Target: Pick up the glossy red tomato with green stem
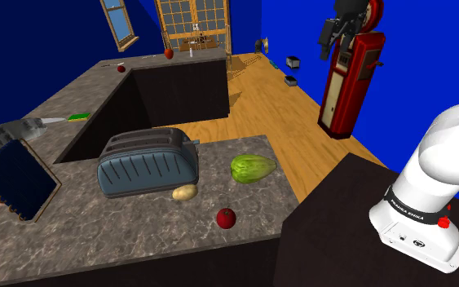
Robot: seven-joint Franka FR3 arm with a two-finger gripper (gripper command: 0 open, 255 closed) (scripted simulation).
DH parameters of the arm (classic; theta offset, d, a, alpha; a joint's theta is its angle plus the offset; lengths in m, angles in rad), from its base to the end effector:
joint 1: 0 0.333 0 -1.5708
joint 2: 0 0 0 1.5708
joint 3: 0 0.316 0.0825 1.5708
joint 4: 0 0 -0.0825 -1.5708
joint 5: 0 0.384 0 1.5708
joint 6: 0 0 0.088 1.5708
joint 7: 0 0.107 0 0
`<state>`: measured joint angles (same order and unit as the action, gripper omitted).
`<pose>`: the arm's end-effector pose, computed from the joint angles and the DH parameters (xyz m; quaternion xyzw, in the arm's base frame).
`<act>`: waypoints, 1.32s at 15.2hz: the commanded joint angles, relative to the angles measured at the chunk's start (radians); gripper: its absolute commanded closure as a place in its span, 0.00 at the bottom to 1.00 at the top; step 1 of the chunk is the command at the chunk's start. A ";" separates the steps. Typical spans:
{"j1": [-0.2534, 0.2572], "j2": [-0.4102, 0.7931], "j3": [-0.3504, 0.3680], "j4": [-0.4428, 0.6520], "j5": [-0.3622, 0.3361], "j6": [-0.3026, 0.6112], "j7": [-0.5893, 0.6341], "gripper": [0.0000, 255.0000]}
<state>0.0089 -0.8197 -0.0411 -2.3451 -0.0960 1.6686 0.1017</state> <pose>0.3073 -0.0238 0.6154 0.9951 -0.0600 0.0726 0.0300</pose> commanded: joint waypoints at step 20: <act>0.102 0.282 0.245 -0.267 0.223 0.468 0.355 0.00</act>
<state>0.1049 -0.5635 0.1905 -2.6048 0.1151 2.1050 0.4386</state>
